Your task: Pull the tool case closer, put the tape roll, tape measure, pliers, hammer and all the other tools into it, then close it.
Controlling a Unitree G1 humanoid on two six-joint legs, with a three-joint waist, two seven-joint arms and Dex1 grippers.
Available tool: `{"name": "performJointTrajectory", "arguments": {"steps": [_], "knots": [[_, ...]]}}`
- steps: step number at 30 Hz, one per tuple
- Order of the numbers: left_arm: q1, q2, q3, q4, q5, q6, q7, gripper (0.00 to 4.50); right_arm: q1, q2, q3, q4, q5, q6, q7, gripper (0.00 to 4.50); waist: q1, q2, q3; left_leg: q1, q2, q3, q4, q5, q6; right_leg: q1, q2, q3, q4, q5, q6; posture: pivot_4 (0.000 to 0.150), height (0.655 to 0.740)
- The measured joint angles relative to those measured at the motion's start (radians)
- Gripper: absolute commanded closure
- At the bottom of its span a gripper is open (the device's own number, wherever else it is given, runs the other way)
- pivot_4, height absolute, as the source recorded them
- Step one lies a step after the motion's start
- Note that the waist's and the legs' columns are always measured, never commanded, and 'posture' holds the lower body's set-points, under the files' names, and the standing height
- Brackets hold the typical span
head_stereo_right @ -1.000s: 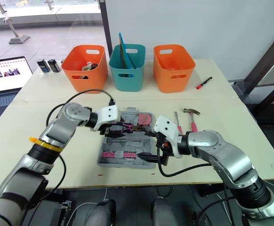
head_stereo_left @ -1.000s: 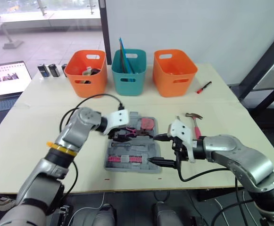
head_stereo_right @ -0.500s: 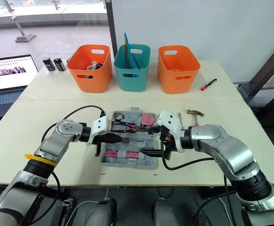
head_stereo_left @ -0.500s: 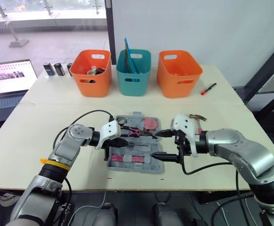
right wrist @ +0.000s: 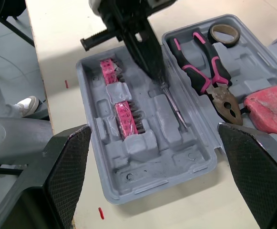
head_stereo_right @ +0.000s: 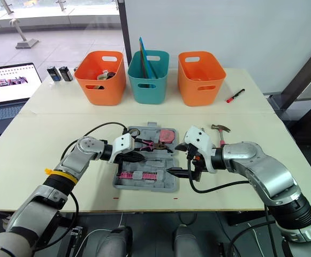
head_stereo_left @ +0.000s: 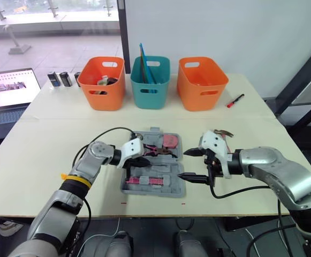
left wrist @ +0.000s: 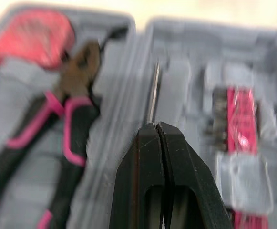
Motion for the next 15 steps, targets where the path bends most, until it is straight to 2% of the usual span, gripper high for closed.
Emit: {"name": "performJointTrajectory", "arguments": {"steps": [5,9,15], "knots": [[-0.019,-0.022,-0.028,0.080,0.036,-0.077,0.025,4.46,0.000,0.001,-0.004,-0.001,0.001,0.000,-0.006,0.00,0.005,0.001,-0.001,0.002,0.000,0.000,0.001,0.000,0.000,0.003,0.000,0.000,0.000,-0.001,-0.003,0.150,0.7344],[-0.019,-0.030,-0.014,0.074,0.017,-0.039,0.019,4.46,0.000,0.001,-0.017,-0.003,0.014,0.000,-0.002,0.00,0.004,0.001,-0.001,0.002,0.000,0.000,0.001,0.000,0.000,0.003,0.000,0.000,0.000,-0.001,-0.004,0.150,0.7344],[0.014,0.007,0.033,-0.114,-0.070,0.096,-0.050,4.46,0.000,0.001,-0.031,-0.010,0.031,0.003,0.008,0.00,0.000,0.001,-0.001,0.001,0.000,0.000,0.000,0.000,0.000,0.002,0.000,0.000,0.000,-0.001,-0.002,0.150,0.7344]]}}
